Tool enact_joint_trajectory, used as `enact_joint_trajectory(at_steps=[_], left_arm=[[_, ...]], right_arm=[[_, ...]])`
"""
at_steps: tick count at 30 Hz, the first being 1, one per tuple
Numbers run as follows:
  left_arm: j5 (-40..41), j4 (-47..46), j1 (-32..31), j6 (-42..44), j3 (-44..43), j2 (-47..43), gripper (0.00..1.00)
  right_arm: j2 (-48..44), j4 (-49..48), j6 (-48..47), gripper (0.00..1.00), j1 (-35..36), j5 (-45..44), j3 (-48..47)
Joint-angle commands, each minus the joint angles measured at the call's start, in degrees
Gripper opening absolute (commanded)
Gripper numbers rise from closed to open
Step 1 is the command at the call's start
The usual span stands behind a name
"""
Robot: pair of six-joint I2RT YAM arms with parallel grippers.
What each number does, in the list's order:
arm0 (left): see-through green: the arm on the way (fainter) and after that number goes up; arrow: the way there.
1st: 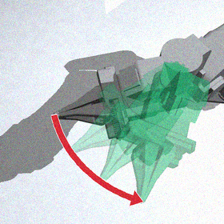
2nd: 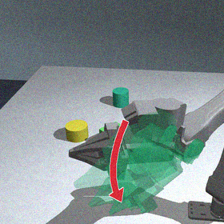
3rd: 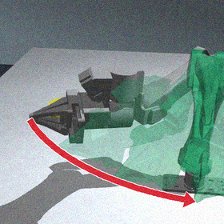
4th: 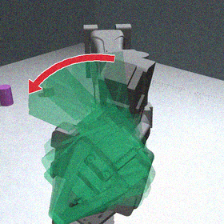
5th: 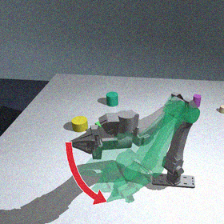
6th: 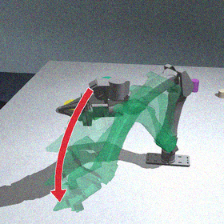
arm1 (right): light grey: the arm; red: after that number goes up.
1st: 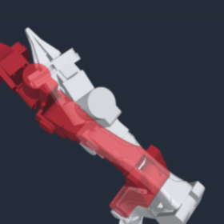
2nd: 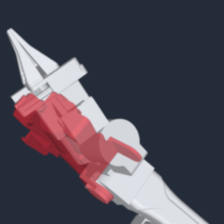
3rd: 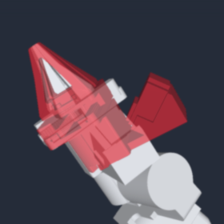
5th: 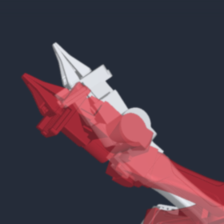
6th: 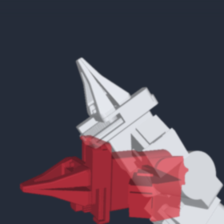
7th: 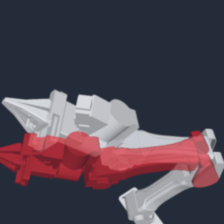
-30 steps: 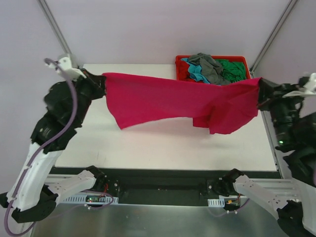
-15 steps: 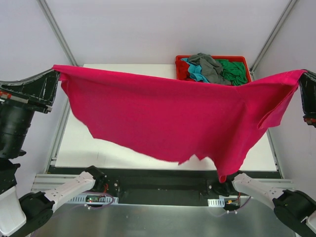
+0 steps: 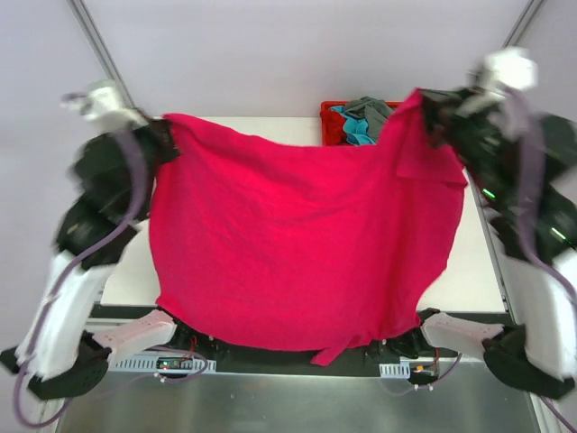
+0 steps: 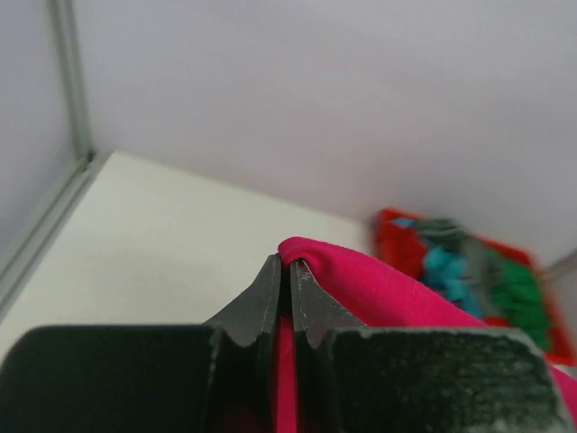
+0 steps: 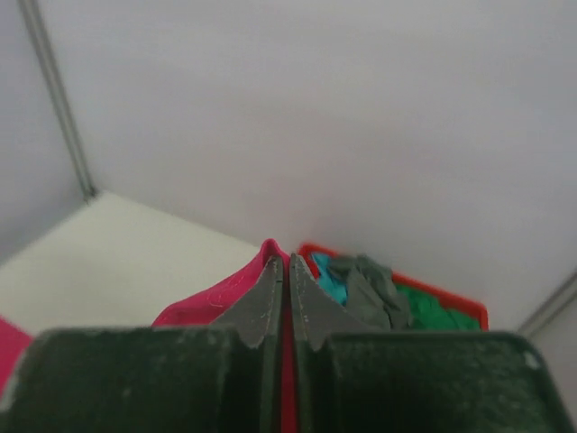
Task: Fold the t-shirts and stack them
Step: Flatten out the tshirt
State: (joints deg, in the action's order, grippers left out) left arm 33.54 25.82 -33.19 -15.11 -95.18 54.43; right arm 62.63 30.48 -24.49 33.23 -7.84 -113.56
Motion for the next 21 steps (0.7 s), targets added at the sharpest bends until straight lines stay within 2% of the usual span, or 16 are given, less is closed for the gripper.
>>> enact_joint_trajectory(at_steps=[1,3,5,8,10,15,21], left_arm=[[9.4,0.5,6.6,-2.4,10.6,11.9,0.00],[1.1,0.8,14.4,-7.1,15.1,17.1,0.00],[-3.4,0.6,18.2,-9.7,17.4,24.5,0.00],[-9.2,0.5,20.0,-9.7,16.3,34.2,0.00],[-11.8,-0.7,20.1,-10.0,14.9,40.1,0.00],[-13.0,-1.9,20.5,-8.4,10.1,50.1,0.00],[-13.9,-1.8,23.3,-8.8,9.7,53.0,0.00]], right_arm=[[13.8,-3.0,-1.2,0.00,-6.3,-0.4,9.0],[18.7,-5.8,1.6,0.00,-9.2,3.6,12.8],[23.4,-10.2,2.7,0.00,-10.7,7.2,17.6],[30.2,-16.0,3.5,0.00,-11.3,9.9,22.5],[34.6,-17.4,3.7,0.01,-11.3,11.5,22.4],[43.4,-18.3,4.6,0.00,-11.3,13.3,18.9],[49.0,-18.3,4.8,0.02,-11.3,11.6,15.9]])
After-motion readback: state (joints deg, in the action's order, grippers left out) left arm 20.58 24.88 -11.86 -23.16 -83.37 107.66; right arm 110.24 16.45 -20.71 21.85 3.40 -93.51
